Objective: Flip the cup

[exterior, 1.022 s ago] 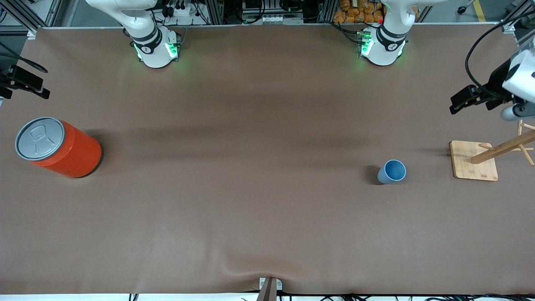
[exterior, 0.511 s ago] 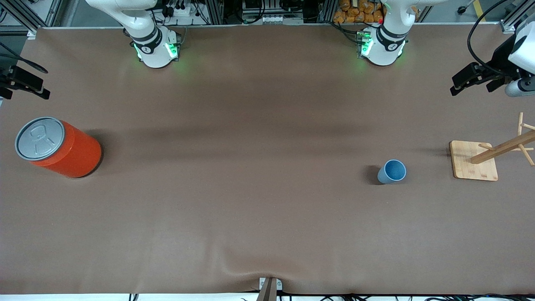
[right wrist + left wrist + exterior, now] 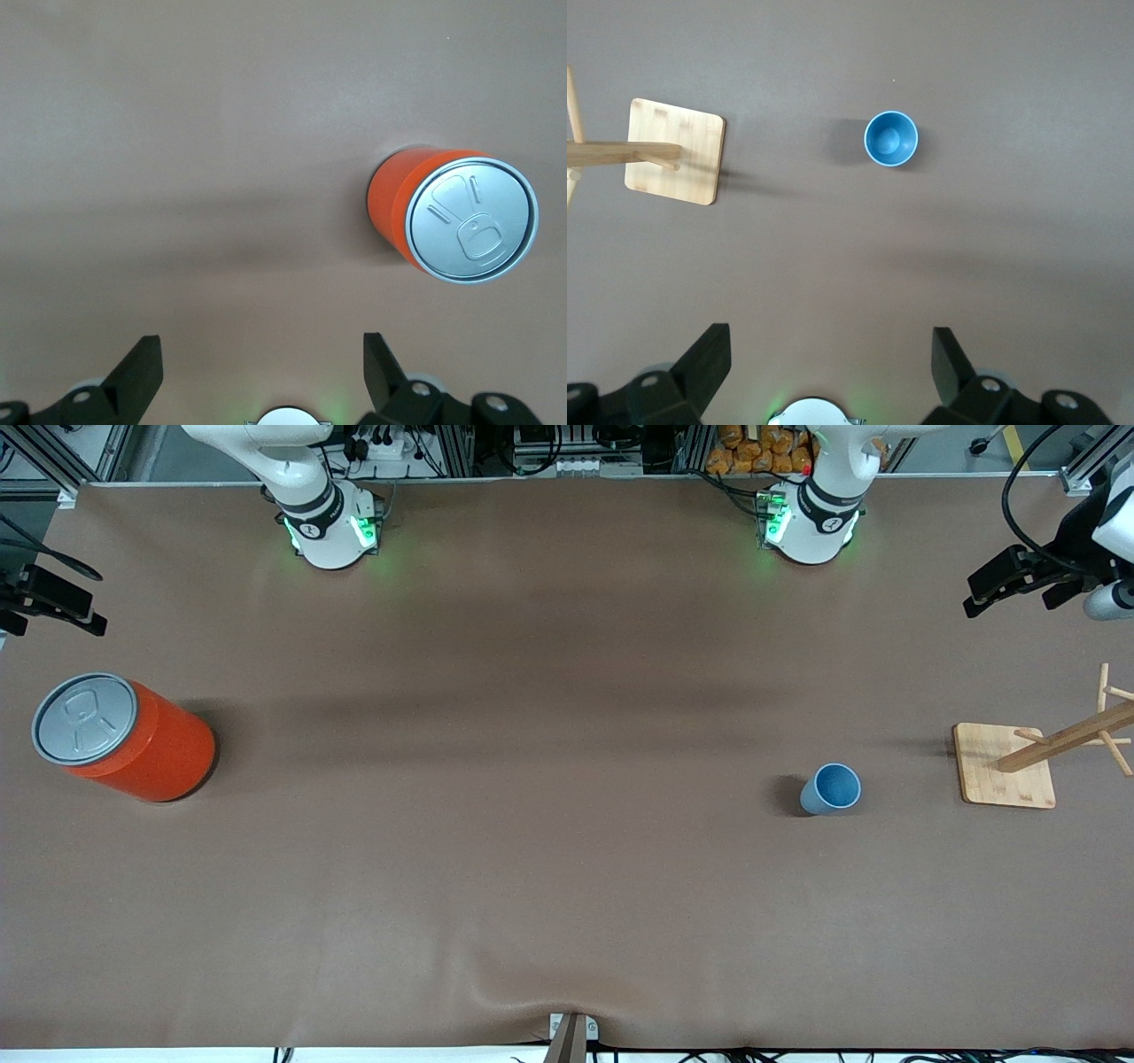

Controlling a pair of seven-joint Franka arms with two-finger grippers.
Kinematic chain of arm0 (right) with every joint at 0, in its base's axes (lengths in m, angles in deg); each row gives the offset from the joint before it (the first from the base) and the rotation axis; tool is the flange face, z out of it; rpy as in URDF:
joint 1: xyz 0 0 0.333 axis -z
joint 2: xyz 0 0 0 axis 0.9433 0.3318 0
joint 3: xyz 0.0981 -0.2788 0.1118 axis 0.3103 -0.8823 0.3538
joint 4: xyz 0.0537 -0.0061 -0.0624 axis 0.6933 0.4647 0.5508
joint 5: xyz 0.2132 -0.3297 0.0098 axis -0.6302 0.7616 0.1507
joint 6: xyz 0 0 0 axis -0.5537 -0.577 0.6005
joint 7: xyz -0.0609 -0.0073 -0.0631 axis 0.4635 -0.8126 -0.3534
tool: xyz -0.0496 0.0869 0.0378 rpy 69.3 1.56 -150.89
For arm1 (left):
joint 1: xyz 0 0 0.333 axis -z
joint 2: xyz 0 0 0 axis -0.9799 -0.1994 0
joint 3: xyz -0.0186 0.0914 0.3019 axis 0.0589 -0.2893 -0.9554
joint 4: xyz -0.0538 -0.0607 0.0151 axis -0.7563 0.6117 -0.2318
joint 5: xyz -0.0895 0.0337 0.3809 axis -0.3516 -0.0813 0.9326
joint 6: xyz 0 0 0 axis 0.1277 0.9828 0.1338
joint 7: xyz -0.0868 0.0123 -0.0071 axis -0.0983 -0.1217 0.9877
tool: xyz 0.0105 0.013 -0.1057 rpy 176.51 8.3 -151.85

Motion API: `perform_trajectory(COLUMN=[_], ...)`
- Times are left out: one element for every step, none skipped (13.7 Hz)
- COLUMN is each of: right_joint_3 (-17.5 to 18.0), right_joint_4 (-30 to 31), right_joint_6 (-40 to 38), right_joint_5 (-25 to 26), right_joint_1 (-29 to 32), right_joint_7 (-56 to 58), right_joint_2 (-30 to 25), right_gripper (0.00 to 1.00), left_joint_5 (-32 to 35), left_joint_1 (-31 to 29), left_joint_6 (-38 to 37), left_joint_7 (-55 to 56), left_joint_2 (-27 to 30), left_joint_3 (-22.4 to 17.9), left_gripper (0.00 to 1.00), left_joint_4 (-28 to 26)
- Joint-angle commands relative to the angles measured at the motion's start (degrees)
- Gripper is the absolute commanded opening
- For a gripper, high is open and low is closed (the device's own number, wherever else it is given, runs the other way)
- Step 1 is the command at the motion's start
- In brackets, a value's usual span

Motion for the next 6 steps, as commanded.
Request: perform_trajectory(right_joint_3=[0.33, 0.33, 0.33, 0.33, 0.25, 0.33], right_joint_4=[-0.48, -0.48, -0.48, -0.48, -0.48, -0.48], right_joint_6=[-0.03, -0.03, 0.06, 0.06, 0.06, 0.06], right_joint_5=[-1.09, -1.09, -1.09, -1.09, -1.09, -1.09], right_joint_1=[0.47, 0.47, 0.47, 0.47, 0.47, 0.47], right_joint_7=[0.20, 0.20, 0.20, 0.20, 0.20, 0.20], right_joint_2=[0.19, 0.19, 0.28, 0.28, 0.28, 0.28], right_gripper=[1.00, 1.00, 1.00, 1.00, 1.00, 1.00], left_joint_5=[1.30, 1.30, 2.08, 3.66, 4.19, 4.11], left_joint_1=[-0.23, -0.32, -0.23, 0.12, 0.30, 0.21], left_joint_6=[-2.47, -2.65, -2.65, -2.65, -2.65, -2.65], left_joint_7=[-0.62, -0.62, -0.62, -0.62, -0.62, -0.44], left_joint_2=[-2.02, -2.02, -2.02, -2.02, -2.02, -2.02], left_joint_3=[0.27, 0.19, 0.27, 0.27, 0.36, 0.45], left_gripper=[1.00, 1.00, 1.00, 1.00, 1.00, 1.00], left_joint_4=[3.47, 3.47, 3.55, 3.56, 3.56, 3.56])
